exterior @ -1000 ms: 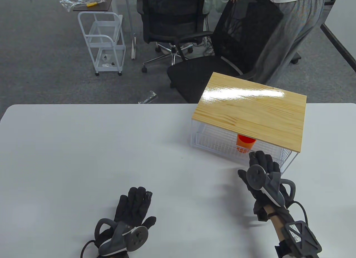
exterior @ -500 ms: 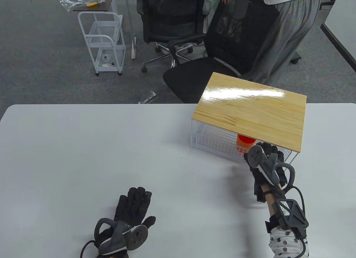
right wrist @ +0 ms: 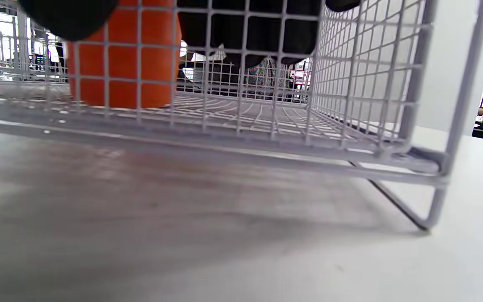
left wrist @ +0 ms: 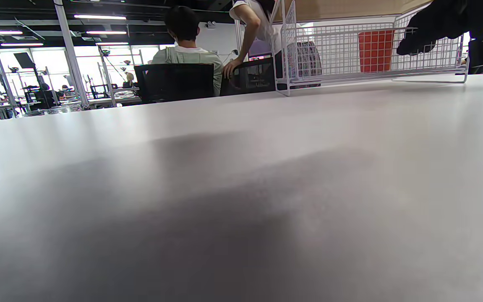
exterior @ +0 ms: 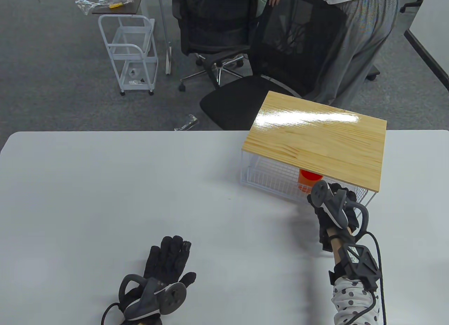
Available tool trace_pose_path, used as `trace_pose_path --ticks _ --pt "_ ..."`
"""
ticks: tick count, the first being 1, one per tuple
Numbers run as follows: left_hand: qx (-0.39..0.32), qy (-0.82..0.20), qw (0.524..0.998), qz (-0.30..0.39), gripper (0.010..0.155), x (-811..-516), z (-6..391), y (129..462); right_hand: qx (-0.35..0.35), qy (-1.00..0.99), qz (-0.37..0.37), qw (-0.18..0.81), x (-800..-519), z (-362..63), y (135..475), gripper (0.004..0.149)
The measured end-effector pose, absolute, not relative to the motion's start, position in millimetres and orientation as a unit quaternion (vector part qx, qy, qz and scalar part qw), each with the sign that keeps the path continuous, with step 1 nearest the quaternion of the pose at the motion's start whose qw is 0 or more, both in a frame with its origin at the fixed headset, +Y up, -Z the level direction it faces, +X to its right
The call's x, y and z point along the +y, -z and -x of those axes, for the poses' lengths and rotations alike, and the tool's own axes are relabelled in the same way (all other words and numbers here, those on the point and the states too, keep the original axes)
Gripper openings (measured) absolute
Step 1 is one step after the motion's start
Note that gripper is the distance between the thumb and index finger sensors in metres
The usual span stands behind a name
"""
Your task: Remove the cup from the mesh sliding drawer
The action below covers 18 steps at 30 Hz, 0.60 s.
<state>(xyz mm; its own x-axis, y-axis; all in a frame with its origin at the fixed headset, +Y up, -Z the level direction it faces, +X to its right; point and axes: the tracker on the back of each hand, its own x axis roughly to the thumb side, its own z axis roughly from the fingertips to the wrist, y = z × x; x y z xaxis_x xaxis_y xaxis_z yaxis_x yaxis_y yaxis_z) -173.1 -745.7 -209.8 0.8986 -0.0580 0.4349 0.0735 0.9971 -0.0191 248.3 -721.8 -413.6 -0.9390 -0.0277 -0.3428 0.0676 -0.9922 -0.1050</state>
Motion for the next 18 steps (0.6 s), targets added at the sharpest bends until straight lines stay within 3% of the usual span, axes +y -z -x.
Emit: trace_pose_path --ticks 8,18 --pt "-0.221 0.033 0.975 0.019 0.077 -745.7 173.7 210.6 0.086 0.985 -0.15 -0.001 -724.7 -253.1 412.7 0.043" --pt "-0.222 0.033 0.974 0.019 0.077 -745.9 173.5 211.0 0.107 0.985 -0.138 -0.011 -726.3 -255.3 412.1 0.038"
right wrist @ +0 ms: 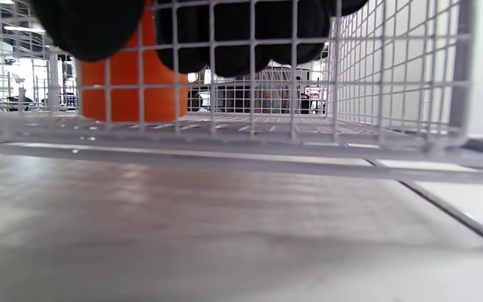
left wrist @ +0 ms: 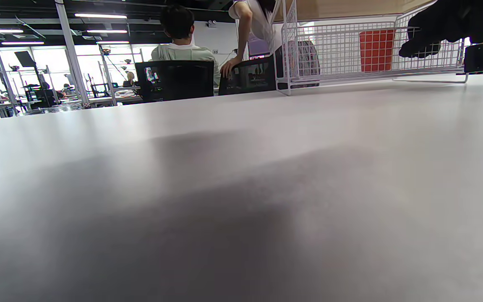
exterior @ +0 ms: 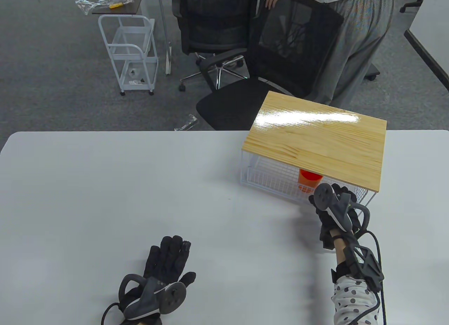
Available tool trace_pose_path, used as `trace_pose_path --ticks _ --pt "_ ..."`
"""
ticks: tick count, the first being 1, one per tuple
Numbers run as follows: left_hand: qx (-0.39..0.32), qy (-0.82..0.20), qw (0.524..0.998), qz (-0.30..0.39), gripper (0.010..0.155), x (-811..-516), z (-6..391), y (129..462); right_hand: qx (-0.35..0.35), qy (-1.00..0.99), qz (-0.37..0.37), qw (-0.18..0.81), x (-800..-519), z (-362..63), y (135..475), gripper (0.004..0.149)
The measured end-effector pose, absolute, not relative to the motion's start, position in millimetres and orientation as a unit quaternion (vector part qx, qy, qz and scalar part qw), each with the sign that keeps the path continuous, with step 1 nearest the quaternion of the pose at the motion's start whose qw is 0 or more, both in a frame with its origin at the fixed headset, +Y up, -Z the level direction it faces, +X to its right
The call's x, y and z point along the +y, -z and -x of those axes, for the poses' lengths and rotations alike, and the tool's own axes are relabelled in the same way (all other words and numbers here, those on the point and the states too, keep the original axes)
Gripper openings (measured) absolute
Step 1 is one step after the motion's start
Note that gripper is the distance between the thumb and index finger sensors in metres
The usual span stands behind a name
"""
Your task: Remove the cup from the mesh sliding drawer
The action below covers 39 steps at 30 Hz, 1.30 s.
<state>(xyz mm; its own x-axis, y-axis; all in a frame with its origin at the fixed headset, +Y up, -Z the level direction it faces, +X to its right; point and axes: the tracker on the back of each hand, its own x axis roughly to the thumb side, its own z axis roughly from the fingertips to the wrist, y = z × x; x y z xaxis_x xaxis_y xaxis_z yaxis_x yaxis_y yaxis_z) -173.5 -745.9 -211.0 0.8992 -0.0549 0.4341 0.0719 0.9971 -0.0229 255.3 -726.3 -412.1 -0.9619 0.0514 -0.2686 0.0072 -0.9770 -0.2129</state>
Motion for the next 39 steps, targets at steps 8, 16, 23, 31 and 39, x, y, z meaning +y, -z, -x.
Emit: trace_pose_path --ticks 8,16,23,31,39 --pt "-0.219 0.031 0.975 0.015 0.077 -745 174 211 -0.113 -0.985 0.13 0.009 -726 -256 411 0.038" --pt "-0.219 0.031 0.975 0.015 0.077 -746 174 211 -0.124 -0.985 0.117 0.003 -728 -254 408 0.037" --pt "-0.22 0.031 0.975 0.015 0.077 -746 174 211 -0.128 -0.986 0.108 0.005 -727 -254 405 0.037" --pt "-0.221 0.032 0.975 0.014 0.077 -746 174 211 -0.131 -0.986 0.104 0.002 -727 -251 399 0.037" --pt "-0.221 0.032 0.975 0.014 0.077 -746 174 211 -0.136 -0.986 0.099 0.0 -729 -248 390 0.038"
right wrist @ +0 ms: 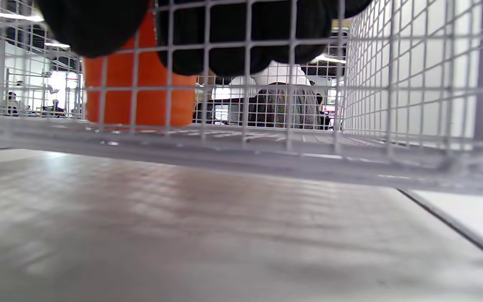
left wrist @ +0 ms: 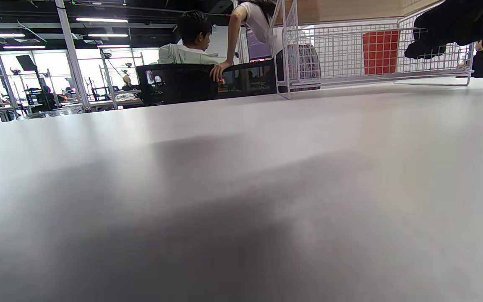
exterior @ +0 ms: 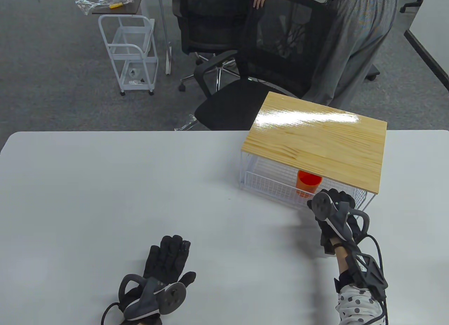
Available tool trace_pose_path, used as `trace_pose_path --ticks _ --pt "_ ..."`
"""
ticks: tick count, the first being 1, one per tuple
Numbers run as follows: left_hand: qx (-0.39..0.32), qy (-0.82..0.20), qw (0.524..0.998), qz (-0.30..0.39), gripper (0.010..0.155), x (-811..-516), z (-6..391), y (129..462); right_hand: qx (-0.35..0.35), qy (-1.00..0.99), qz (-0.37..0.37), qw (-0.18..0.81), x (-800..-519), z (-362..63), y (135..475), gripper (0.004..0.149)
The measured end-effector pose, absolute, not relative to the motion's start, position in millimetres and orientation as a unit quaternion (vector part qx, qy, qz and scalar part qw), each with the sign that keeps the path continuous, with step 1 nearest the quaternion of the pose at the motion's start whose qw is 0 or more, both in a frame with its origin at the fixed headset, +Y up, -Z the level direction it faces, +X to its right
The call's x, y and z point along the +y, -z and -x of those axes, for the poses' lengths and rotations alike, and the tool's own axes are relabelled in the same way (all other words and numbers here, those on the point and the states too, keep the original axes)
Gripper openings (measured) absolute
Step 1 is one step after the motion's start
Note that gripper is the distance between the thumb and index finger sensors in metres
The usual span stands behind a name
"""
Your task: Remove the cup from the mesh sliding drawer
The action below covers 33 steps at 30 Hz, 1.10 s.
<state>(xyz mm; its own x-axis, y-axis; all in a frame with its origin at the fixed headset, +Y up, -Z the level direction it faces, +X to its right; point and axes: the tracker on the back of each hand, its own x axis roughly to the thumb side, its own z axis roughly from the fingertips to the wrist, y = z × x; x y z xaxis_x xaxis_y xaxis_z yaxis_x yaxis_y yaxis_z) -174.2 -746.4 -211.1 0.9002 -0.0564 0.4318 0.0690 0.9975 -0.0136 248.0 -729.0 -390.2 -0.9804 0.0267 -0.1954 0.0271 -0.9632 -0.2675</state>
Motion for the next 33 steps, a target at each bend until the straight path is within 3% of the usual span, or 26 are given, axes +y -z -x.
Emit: trace_pose_path --ticks 33 --pt "-0.223 0.033 0.974 0.01 0.077 -747 174 210 0.149 0.986 -0.075 0.001 -731 -235 357 0.039"
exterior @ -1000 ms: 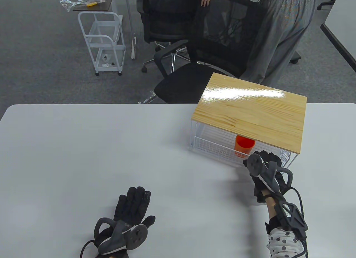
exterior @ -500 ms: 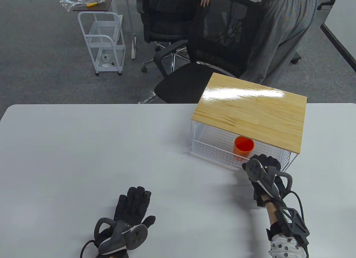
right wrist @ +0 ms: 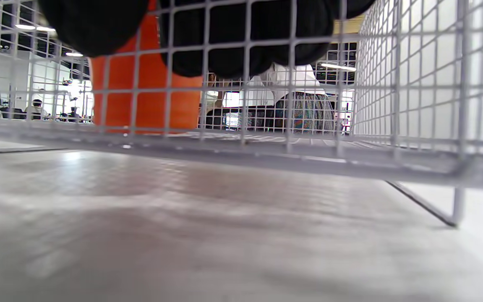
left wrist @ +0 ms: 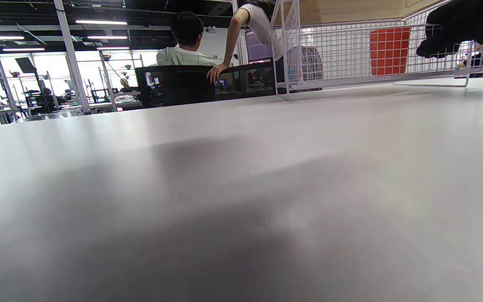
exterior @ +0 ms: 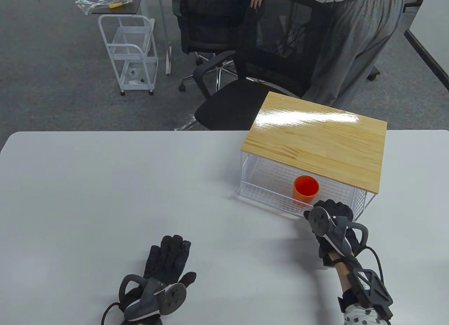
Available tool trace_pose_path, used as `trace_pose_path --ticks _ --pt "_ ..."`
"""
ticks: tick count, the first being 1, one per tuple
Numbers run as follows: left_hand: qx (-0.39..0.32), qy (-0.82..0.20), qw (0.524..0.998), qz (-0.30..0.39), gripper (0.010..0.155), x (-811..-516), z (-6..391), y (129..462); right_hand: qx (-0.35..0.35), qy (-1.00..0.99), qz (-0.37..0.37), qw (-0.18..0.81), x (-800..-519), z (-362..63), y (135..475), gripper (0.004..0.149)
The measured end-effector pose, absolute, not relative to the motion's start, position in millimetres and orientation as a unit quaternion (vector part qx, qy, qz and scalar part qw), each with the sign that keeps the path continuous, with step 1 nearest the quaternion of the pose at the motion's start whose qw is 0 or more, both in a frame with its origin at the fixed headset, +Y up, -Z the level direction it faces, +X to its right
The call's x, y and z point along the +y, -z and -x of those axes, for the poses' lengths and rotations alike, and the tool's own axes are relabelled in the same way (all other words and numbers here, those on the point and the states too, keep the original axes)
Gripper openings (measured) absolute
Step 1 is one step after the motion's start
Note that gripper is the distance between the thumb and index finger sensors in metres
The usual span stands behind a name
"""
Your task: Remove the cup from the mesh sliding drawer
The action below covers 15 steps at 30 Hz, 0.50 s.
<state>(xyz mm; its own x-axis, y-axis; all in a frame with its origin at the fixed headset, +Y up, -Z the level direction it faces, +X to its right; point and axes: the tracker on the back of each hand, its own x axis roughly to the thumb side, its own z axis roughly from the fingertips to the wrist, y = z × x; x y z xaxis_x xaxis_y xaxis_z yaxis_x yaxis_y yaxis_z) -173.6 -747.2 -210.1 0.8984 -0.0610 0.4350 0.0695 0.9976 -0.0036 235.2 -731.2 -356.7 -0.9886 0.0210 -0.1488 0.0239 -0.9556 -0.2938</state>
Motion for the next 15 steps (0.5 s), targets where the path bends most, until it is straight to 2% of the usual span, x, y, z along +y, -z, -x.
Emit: trace_pose_path --ticks 15 --pt "-0.229 0.032 0.973 0.008 0.077 -747 173 210 0.15 0.986 -0.074 0.0 -731 -227 339 0.039"
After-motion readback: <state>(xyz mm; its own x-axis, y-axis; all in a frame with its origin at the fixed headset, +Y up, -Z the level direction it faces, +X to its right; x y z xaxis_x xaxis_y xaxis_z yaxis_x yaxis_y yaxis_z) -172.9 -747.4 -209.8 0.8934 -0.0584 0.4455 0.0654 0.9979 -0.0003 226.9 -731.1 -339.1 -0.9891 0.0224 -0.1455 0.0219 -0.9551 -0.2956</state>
